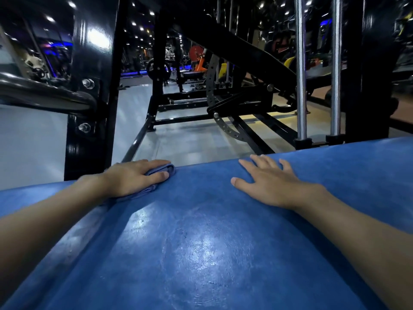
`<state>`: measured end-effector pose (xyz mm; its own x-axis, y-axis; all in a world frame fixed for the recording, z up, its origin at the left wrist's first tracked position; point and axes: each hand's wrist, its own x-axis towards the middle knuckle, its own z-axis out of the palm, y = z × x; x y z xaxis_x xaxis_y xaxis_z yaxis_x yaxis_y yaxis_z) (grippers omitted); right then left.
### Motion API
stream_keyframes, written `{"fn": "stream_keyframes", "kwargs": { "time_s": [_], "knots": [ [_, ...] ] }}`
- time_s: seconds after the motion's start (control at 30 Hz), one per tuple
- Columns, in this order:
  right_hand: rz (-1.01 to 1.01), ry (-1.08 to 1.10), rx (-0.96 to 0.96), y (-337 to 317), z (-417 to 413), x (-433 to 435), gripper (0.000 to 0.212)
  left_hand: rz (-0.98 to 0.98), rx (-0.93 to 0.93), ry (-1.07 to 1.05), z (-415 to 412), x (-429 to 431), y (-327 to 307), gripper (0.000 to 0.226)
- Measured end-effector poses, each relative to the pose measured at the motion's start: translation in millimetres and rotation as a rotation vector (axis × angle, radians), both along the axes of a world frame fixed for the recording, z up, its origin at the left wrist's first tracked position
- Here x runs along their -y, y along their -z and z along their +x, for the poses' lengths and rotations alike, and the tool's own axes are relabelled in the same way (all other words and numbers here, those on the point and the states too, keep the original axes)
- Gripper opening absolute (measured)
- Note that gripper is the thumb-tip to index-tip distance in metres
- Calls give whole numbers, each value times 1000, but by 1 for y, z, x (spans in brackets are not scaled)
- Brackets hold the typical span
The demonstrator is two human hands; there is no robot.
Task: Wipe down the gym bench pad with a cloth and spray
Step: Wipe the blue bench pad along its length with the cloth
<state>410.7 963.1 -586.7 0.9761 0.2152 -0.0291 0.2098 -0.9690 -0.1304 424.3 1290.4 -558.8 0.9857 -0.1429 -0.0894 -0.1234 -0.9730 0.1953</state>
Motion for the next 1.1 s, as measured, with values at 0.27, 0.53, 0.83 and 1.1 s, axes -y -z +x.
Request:
{"fn": "stream_keyframes", "kwargs": {
  "time_s": [0.27, 0.53, 0.83, 1.1],
  "knots": [
    [-95, 41, -30, -14, -4, -18, 76, 30, 23, 144, 17, 43, 1, 59],
    [29, -75, -8, -8, -19, -122, 83, 13, 44, 168, 17, 9, 6, 59],
    [-36, -33, -40, -6, -20, -123, 81, -11, 34, 21, -8, -89, -2, 51],
    [-60, -29, -30, -6, -20, -128, 79, 50, 72, 110, -1, -49, 1, 54]
  ]
}}
